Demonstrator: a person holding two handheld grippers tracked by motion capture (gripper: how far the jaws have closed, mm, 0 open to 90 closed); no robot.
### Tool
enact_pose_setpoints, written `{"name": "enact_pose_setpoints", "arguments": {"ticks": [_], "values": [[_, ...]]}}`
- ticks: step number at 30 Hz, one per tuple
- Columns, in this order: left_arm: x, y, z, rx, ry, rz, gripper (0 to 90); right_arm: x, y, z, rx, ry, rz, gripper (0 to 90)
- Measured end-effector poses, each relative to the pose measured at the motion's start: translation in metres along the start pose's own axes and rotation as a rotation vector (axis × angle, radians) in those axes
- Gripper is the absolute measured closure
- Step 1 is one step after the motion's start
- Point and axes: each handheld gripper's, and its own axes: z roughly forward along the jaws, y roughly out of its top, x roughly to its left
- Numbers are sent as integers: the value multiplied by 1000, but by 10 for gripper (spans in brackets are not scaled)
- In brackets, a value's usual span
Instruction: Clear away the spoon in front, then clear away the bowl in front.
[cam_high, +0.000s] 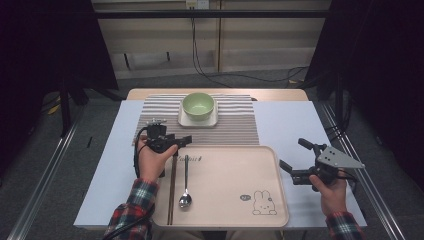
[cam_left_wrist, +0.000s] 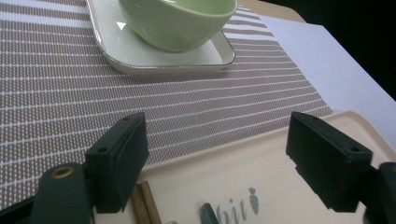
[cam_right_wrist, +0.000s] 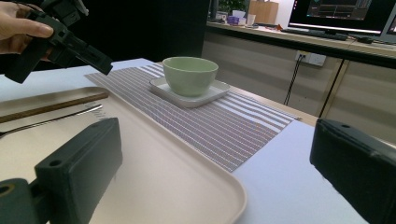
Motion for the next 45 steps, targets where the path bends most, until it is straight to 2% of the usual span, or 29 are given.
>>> {"name": "enact_pose_setpoints", "arguments": {"ticks": [3, 7, 10, 25, 28, 32, 39, 45], "values": [[-2, 5, 0, -6, 8, 16, 172, 1, 0, 0, 1, 3, 5, 17], [-3, 12, 0, -18, 12, 10, 146, 0, 0, -1, -2, 1, 8, 17], [-1, 17, 2, -16, 30, 15, 138, 0, 0, -1, -2, -1, 11, 17], [10, 38, 15, -26, 75, -17, 127, -1, 0, -2, -3, -5, -2, 17], [11, 43, 18, -28, 70, -26, 126, -1, 0, -2, 0, -9, -2, 17], [12, 48, 21, -32, 71, -36, 126, -1, 0, -2, -4, -2, -3, 17], [15, 59, 28, -28, 95, -36, 116, -1, 0, -2, 0, 5, 0, 17], [17, 67, 35, -29, 111, -53, 114, 0, 0, -2, -2, 11, 2, 17]]}}
